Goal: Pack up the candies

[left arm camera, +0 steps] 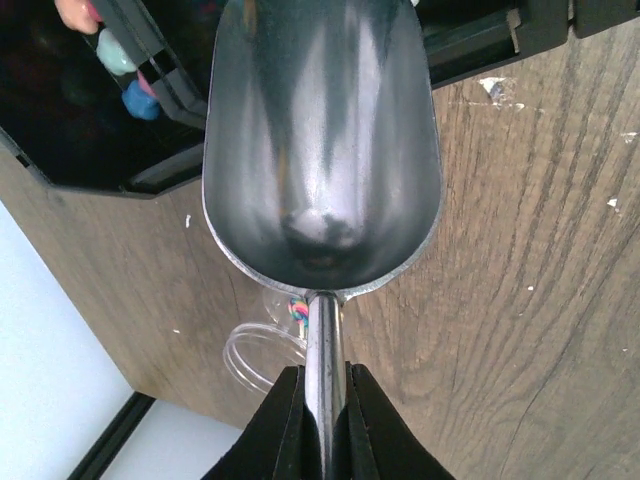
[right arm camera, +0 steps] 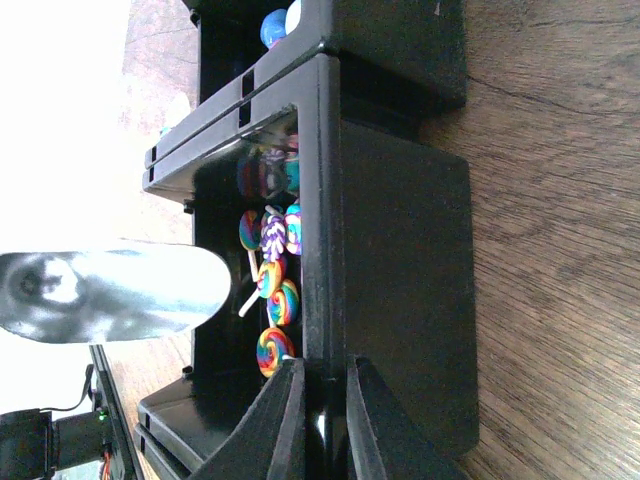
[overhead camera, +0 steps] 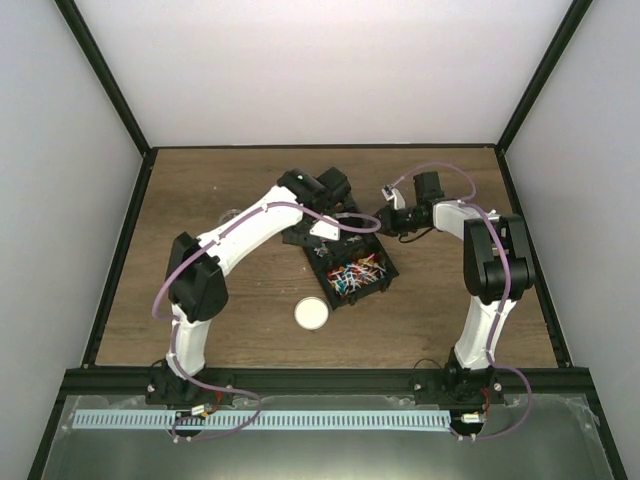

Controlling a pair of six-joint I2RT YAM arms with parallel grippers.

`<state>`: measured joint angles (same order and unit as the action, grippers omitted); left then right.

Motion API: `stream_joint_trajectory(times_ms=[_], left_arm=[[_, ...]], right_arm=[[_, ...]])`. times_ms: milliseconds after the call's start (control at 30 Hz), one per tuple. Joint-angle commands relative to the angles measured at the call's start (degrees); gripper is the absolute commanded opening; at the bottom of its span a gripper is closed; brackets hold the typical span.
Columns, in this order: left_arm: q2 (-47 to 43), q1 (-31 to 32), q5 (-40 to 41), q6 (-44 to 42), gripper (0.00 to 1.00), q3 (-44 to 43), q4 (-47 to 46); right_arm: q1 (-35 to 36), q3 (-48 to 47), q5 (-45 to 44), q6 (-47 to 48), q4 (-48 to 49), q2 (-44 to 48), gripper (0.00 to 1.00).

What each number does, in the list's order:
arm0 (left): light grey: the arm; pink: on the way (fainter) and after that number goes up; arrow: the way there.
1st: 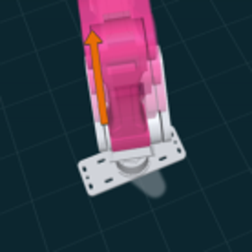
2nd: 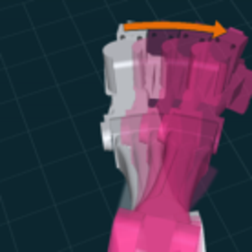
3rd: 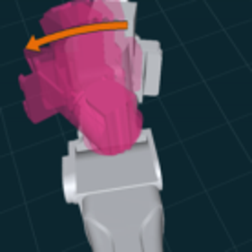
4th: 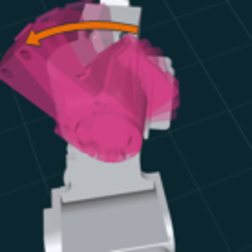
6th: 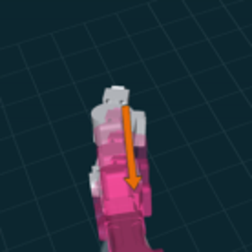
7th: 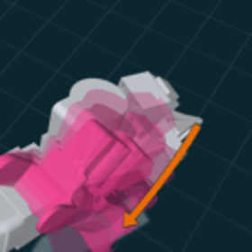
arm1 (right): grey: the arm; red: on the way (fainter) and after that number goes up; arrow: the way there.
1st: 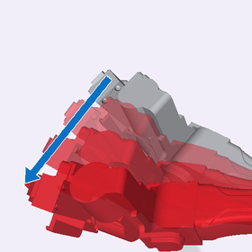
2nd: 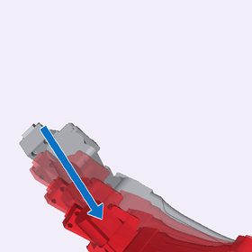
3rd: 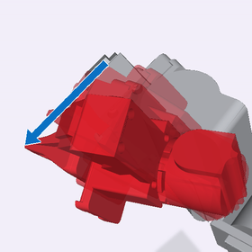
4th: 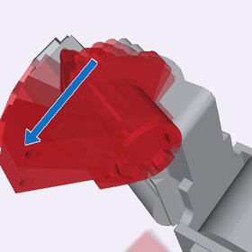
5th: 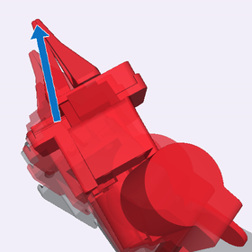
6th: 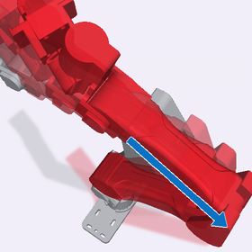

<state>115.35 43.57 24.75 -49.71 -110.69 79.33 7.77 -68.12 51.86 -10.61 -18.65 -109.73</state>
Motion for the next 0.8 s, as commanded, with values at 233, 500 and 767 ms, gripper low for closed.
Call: stream_joint_trajectory(times_ms=[233, 500, 767], left_arm=[[-0.91, 2.78, 1.69, -8.30, 0.04, 4.83, -5.26], [1.89, 2.77, -5.62, -8.10, 0.04, 3.23, -7.31], [5.70, 2.65, -9.82, -5.26, 0.04, 1.22, -10.20]], right_arm=[[0.48, -0.40, 5.45, -2.48, 3.11, 3.65, 0.01], [0.56, -0.32, 5.61, -3.08, 3.71, 3.18, 0.01], [0.67, -0.70, 5.89, -3.10, 3.57, 2.43, 0.01]])
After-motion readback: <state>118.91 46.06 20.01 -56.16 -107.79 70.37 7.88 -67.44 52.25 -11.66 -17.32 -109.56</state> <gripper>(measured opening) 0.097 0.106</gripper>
